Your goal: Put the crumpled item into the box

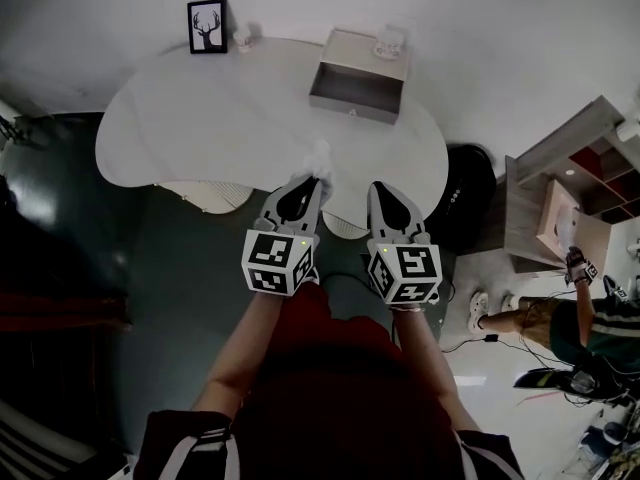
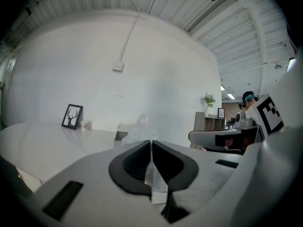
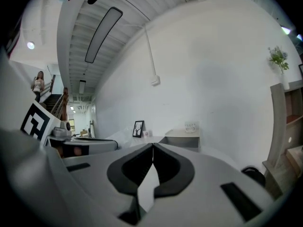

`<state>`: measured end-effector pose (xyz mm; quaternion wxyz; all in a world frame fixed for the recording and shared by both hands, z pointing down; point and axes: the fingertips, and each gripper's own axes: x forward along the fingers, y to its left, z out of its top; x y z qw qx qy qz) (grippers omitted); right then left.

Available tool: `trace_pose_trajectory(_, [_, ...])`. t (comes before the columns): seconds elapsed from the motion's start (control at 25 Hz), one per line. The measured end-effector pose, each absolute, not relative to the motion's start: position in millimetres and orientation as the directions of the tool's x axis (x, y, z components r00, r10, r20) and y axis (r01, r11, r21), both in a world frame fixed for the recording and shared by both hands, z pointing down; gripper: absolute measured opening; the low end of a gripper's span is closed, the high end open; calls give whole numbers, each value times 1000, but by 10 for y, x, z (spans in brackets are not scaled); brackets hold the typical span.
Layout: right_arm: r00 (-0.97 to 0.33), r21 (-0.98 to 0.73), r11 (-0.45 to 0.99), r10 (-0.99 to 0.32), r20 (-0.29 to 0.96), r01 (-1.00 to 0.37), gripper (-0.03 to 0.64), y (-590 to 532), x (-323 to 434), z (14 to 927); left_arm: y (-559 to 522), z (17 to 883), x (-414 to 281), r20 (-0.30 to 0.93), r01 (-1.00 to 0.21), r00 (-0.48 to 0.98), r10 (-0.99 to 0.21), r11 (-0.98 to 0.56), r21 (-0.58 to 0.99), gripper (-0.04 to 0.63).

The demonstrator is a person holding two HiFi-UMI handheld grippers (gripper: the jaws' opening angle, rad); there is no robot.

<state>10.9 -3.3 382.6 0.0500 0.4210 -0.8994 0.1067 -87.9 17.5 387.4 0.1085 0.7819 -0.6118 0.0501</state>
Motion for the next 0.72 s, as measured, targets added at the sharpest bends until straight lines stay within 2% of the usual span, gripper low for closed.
trace_pose_trajectory(0.72, [-530, -148, 509, -816, 232, -848, 15, -769, -383, 3844, -746, 3930, -1364, 240, -926, 376, -895, -352, 139, 35])
